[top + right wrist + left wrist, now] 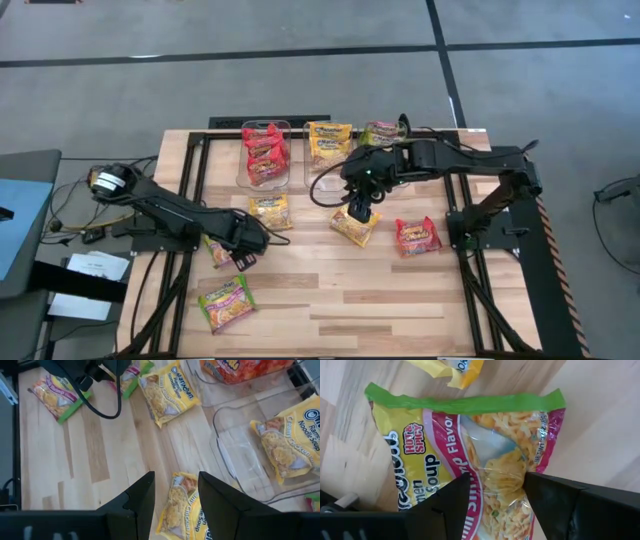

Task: Sort Maruchan noodles
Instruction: Put the green noodle pack into the right transparent bin

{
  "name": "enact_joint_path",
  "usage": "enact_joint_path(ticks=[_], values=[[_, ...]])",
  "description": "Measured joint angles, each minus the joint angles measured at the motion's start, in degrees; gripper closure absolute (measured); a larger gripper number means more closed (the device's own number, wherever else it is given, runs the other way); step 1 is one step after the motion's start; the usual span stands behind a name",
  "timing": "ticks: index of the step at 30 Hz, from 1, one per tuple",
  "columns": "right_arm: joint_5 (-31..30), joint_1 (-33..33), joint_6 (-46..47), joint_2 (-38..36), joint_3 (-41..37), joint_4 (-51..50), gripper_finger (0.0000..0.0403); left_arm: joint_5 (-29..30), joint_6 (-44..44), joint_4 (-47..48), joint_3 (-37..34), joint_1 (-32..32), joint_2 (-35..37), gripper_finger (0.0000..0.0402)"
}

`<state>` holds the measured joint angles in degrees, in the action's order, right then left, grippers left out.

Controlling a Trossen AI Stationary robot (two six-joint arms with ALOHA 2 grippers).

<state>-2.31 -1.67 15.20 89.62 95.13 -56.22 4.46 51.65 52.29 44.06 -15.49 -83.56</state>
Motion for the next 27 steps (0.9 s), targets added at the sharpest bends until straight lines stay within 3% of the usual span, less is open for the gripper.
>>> enact_joint_path(ticks=[7,16,27], values=[[0.0,0.1,1.4,0.0,0.0,0.0,0.023,0.2,-0.2,-0.4,-0.2,0.0,-0.7,0.0234],[0.0,0.1,4.3,0.0,0.0,0.0,0.023,1.6,-2.0,-4.5,-0.6,-1.4,-1.0,0.0387],[0.9,0.3,8.6,0.0,0.0,0.0,0.023,1.4,-1.3,0.6,3.3,-3.6,0.6,0.0401]])
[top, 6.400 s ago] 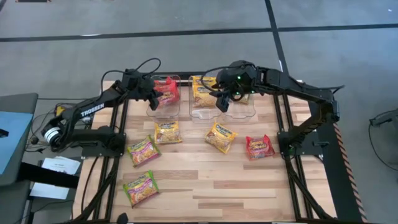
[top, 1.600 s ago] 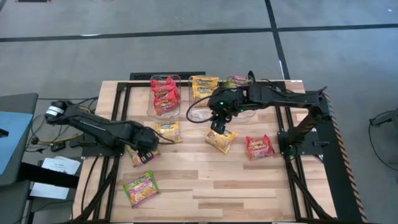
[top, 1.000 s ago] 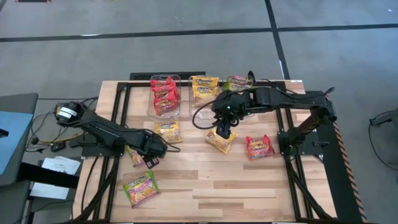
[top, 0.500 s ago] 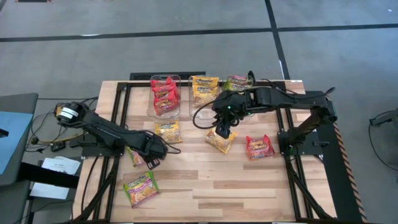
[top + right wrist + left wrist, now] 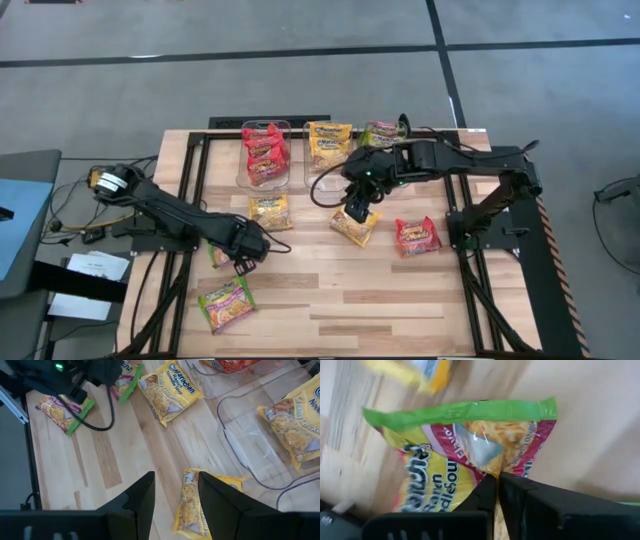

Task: Sort Maruchan noodles
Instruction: Put the green noodle pack into the right transparent bin

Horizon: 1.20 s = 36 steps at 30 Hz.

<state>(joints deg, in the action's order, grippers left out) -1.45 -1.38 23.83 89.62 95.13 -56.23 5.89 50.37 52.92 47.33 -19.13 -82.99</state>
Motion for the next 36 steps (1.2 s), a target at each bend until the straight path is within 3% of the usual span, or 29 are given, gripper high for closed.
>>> enact_joint_path(ticks=[10,18,24,36], values=[[3.3,1.6,2.1,0.0,0.0,0.1,0.023,6.7,0.7,0.5,7.6,-5.2,4.7,0.0401],[5.5,2.2,10.5,0.0,0.0,0.1,0.023,14.2,-5.9,0.7,14.8,-9.6,5.3,0.0401],[9.5,2.3,16.1,0.0,0.0,0.1,0.023,17.6,-17.7,0.7,20.4,-10.1,5.3,0.0401],[10.5,1.9,30.3,0.0,0.0,4.4,0.0225,21.2,-44.1,0.7,28.3,-9.9,5.4,0.0401]])
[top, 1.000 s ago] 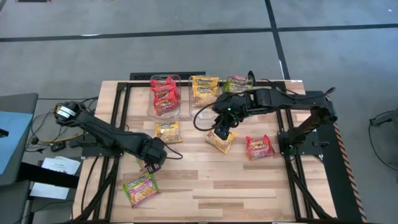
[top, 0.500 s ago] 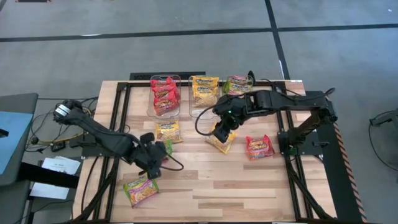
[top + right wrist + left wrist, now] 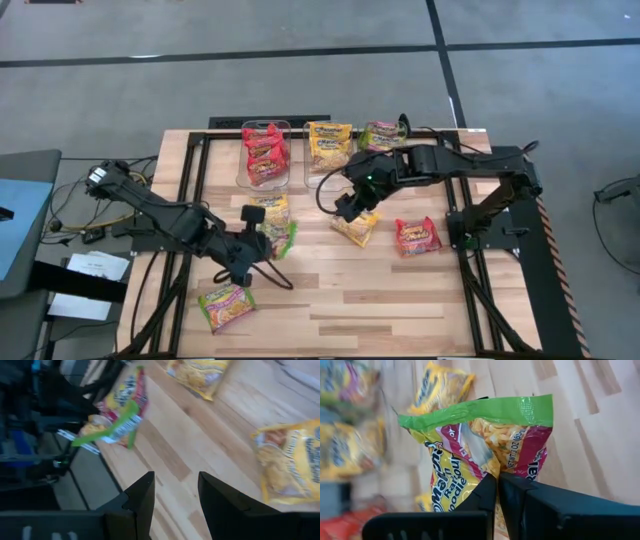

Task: Sort Maruchan noodles
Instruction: Put the green noodle pack into the right transparent bin

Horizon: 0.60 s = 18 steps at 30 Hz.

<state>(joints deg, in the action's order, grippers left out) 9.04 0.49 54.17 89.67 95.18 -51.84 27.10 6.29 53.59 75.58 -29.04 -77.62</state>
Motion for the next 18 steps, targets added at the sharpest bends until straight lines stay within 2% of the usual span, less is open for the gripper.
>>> enact_joint_path(ticks=[5,9,16,18], values=[[0.1,0.1,3.1,0.8,0.0,4.8,0.0206,1.0,-8.3,-0.1,1.4,0.8,0.0,0.0401],[0.1,0.1,7.7,1.5,0.1,7.3,0.0185,4.0,-13.0,-0.6,1.8,1.0,0.0,0.0401],[0.1,0.1,16.5,4.4,0.0,9.2,0.0173,5.9,-16.7,-0.6,1.8,1.0,0.0,0.0401],[0.1,0.1,17.2,5.5,0.0,12.3,0.0174,7.1,-17.3,-0.6,1.8,1.0,0.0,0.0401]])
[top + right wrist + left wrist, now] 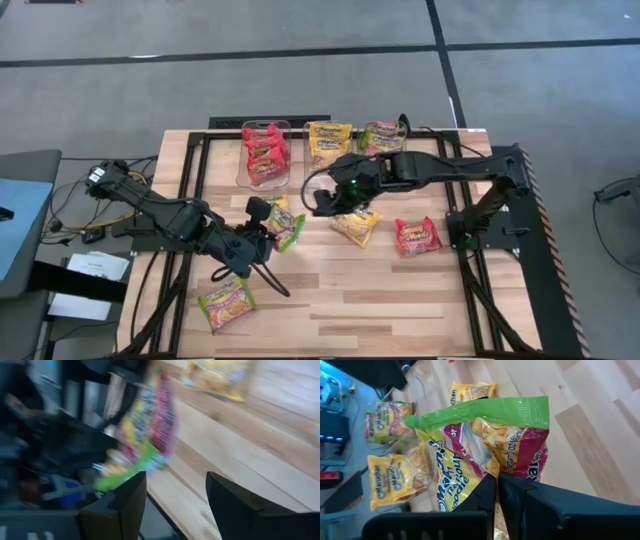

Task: Sort Maruchan noodles
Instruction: Put the green noodle pack into the right transparent bin

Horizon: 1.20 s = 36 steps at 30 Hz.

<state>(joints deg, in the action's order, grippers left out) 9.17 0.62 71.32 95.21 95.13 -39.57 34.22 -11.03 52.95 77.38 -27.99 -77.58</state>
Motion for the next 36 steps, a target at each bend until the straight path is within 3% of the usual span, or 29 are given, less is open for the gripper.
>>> enact_joint_path(ticks=[10,23,26,33,36], values=[[0.0,-0.4,3.8,2.8,0.2,5.8,0.0177,0.7,-2.8,-1.4,0.0,0.4,0.0,0.0401],[5.9,-0.4,7.2,7.3,0.0,11.8,0.0181,0.6,-5.5,-4.0,0.0,2.7,0.0,0.0401],[5.7,-0.8,6.4,7.3,0.0,11.1,0.0207,0.6,-6.3,-4.0,0.0,2.7,0.0,0.0401],[5.6,-0.7,4.2,7.3,0.0,12.1,0.0337,0.6,-6.4,-5.0,0.0,2.7,0.0,0.0401],[5.5,-0.6,3.2,7.3,0.0,12.2,0.0373,0.5,-5.1,-4.9,0.0,2.9,0.0,0.0401]])
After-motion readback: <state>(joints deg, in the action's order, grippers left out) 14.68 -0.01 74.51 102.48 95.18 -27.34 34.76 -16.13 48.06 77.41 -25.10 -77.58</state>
